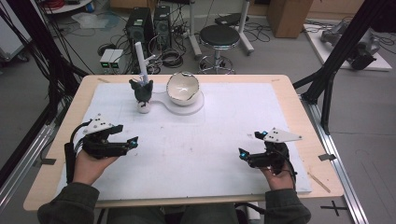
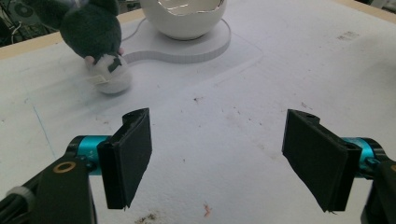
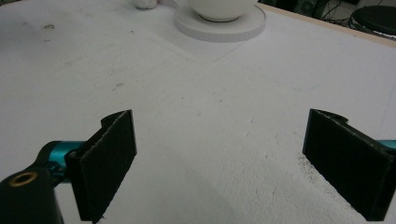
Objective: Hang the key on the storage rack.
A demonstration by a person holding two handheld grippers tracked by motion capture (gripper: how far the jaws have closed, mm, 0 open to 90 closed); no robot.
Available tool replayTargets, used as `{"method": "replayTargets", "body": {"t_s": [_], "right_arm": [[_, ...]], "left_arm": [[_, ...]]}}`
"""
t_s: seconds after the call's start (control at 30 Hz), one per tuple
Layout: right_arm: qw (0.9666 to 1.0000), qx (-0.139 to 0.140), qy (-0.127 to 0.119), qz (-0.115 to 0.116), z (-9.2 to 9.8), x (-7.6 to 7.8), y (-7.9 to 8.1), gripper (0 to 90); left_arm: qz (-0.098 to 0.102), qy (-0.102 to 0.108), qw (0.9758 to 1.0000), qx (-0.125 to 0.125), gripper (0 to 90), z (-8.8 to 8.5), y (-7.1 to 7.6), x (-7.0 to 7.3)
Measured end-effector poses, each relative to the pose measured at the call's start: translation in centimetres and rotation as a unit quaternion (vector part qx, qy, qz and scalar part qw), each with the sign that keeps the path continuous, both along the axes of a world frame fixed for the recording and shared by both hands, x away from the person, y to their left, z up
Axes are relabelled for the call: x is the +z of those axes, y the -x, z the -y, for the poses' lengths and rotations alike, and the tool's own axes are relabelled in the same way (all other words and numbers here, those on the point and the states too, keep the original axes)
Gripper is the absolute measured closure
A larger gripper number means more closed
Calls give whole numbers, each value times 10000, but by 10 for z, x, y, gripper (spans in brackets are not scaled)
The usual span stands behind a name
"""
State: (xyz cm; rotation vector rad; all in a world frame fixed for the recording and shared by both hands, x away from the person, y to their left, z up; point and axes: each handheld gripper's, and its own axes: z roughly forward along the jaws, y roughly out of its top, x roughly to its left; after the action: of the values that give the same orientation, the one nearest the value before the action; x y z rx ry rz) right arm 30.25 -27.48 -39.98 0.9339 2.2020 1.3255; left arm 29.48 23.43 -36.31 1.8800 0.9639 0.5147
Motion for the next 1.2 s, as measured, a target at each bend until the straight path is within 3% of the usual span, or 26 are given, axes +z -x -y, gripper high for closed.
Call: {"method": "replayTargets", "body": {"t_s": [0.2, 1.2], "right_arm": [[10000, 0, 15, -31, -1, 0, 0, 88], [9999, 53, 60, -120, -4, -4, -2, 89]], "left_arm": [[-5, 71, 10000, 34, 245, -4, 5, -6], [70, -61, 10000, 31, 241, -12, 33, -19]]}}
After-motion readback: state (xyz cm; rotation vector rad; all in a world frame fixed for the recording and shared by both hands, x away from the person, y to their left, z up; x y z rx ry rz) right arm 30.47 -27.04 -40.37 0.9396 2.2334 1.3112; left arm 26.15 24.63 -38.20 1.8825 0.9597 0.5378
